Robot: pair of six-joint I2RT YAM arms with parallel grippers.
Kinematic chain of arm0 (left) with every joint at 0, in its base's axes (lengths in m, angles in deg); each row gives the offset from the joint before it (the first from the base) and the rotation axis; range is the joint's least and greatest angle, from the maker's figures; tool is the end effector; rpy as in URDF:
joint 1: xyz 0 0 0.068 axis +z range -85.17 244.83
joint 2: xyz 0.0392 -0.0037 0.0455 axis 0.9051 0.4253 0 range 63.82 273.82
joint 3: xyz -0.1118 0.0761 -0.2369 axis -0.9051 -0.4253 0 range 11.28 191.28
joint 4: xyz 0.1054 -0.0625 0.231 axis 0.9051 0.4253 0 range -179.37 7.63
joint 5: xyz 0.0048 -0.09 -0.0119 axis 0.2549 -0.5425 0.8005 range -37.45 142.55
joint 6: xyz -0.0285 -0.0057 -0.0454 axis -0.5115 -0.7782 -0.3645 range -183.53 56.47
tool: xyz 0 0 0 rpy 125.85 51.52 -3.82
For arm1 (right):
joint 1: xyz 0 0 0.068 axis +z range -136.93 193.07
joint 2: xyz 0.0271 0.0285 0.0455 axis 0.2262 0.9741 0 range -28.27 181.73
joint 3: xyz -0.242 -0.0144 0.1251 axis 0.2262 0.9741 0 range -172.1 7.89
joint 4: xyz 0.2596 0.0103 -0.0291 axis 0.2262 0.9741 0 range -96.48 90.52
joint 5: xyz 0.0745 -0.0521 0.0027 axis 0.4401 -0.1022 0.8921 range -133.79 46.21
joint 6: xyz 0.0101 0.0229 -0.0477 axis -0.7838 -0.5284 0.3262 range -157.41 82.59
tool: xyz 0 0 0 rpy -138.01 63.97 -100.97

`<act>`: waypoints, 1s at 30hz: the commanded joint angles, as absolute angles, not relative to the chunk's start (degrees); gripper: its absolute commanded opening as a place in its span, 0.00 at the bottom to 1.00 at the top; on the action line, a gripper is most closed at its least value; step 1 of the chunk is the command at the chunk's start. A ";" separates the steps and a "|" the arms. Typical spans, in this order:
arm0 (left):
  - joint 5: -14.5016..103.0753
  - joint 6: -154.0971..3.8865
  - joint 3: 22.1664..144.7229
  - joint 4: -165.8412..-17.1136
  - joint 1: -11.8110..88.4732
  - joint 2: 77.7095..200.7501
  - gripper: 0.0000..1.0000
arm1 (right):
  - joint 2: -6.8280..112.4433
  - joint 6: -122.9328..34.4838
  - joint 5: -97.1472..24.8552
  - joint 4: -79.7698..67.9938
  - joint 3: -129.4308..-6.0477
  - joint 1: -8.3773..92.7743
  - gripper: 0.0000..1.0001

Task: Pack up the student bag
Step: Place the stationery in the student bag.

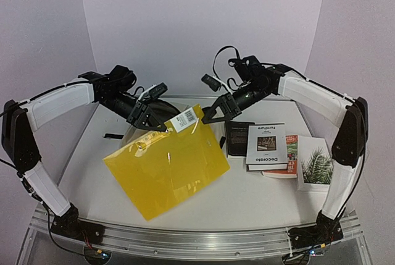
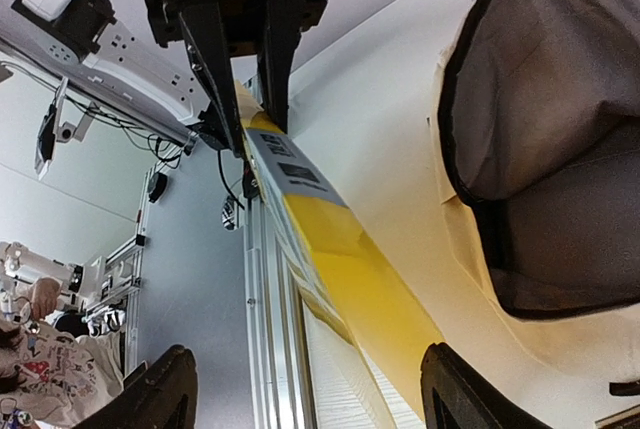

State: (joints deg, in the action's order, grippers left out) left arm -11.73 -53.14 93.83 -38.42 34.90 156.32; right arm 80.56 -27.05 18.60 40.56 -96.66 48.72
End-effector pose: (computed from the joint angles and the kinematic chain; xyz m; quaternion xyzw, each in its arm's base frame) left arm 0.2671 -0.1908 0.3159 0.4079 0.7234 -0.5435 0.1223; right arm 0.3154 0.2649 0.3342 -0.4733 0.6760 0.5388 0.1694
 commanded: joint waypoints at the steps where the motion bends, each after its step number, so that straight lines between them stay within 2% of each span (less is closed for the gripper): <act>1: -18.72 -53.69 92.28 -40.18 33.82 150.65 0.06 | 75.59 -27.48 14.54 36.30 -95.34 45.98 0.80; 5: -19.63 -54.73 92.51 -41.34 33.82 149.89 0.06 | 76.12 -28.14 15.91 35.32 -93.00 45.95 0.81; 15: -19.37 -54.34 94.63 -40.53 33.83 152.07 0.06 | 74.45 -25.59 28.33 35.17 -90.63 46.19 0.82; 30: -19.00 -53.63 95.49 -39.88 33.84 154.14 0.06 | 74.75 -25.57 30.06 35.18 -89.74 46.31 0.83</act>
State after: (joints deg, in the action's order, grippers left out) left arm -16.83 -54.33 92.68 -39.38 33.74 154.33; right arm 76.37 -26.71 28.05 36.37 -89.92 45.90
